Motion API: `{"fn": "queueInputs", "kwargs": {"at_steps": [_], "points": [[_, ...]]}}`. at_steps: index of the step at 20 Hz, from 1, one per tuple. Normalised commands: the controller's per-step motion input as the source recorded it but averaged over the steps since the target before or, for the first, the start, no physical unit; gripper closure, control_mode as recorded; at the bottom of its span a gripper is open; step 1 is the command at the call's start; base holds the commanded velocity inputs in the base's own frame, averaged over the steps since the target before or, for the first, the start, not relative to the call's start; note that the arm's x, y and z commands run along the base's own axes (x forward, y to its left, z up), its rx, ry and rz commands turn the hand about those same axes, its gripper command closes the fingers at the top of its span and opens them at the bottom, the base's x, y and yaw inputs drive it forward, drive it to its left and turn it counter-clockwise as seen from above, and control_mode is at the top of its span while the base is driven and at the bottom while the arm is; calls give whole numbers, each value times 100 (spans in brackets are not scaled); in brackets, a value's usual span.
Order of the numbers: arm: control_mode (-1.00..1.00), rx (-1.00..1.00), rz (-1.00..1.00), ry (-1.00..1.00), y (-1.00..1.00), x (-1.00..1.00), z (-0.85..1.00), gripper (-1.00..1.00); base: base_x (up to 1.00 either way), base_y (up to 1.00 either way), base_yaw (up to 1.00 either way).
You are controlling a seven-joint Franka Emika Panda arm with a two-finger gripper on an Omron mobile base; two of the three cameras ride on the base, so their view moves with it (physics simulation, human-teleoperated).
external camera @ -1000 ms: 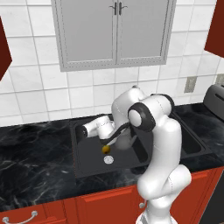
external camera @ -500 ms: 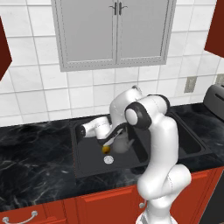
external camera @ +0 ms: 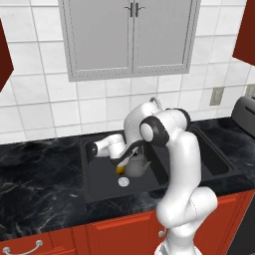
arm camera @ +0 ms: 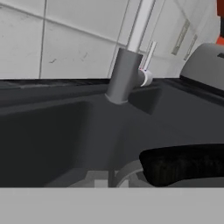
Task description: Open the cabinet, pick the kettle from the cabinet, and place it in the sink.
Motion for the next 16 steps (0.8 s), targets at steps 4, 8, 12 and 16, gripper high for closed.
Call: {"fn": "queueInputs", "kwargs": {"at_steps": [4,8,12,16], "points": [[-100,14,-2,-19,0,-18,-58,100,0,0,0],[-100,13,-2,-20,0,-20,-57,100,0,0,0],[-100,12,-1,-21,0,-24,-55,100,0,0,0],[-100,9,-1,-24,-2,-31,-54,100,0,0,0]]}}
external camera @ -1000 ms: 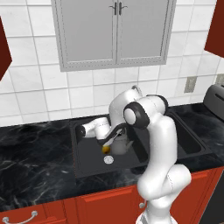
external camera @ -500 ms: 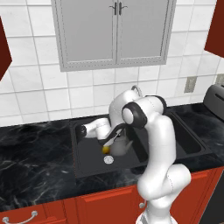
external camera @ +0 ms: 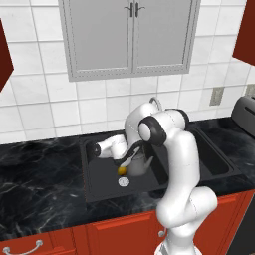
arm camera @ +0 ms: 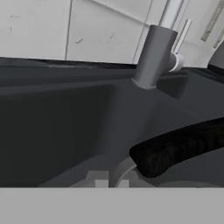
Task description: Open the cabinet, pick the kettle from the cabinet, and place it in the sink.
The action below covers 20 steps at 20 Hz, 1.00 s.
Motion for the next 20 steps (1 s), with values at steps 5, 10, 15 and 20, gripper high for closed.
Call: {"fn": "queueInputs", "kwargs": {"at_steps": [5,10,15,20], "points": [[-100,8,-3,-25,0,-38,-49,100,0,0,0],[-100,9,-3,-26,0,-43,-46,100,0,0,0],[-100,7,-6,-28,0,-47,-43,-100,0,0,0],[-100,3,-13,-25,-2,-46,-42,-100,0,0,0]]}}
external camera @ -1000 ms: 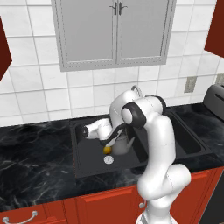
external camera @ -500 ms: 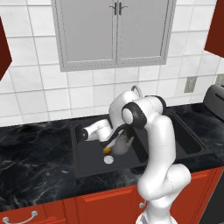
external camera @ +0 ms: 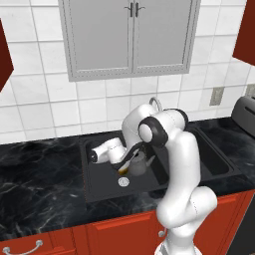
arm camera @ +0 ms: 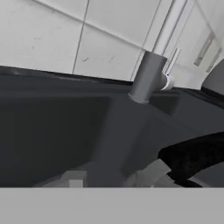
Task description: Open the cabinet, pick the kettle from the cabinet, and place it in the sink.
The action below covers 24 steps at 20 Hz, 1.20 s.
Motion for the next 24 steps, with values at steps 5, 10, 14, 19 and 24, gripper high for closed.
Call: {"fn": "queueInputs", "kwargs": {"at_steps": [5,10,14,19,24], "points": [[-100,3,-19,-26,-11,-49,-37,-100,0,0,0],[-100,4,-20,-24,-6,-52,-34,-100,0,0,0],[-100,6,-23,-18,-1,-45,-25,-100,0,0,0],[-100,8,-26,-9,0,-46,-19,-100,0,0,0],[-100,6,-23,-7,0,-41,-23,-100,0,0,0]]}}
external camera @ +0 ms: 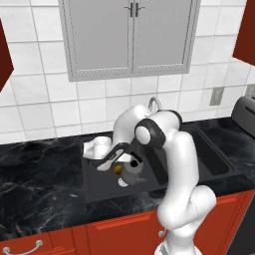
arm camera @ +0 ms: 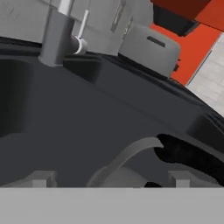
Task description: Open the cabinet, pick the kettle from the cabinet, and place it in the sink.
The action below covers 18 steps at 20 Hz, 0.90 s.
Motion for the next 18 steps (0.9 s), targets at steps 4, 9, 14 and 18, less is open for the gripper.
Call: {"fn": "queueInputs", "kwargs": {"at_steps": [4,9,14,18], "points": [[-100,4,-20,-11,-1,-43,-32,-100,0,0,0],[-100,1,-20,-11,0,-38,-35,-100,0,0,0],[-100,2,-14,-11,10,-28,-37,-100,0,0,0],[-100,7,-4,-15,18,-22,-41,-100,0,0,0]]}}
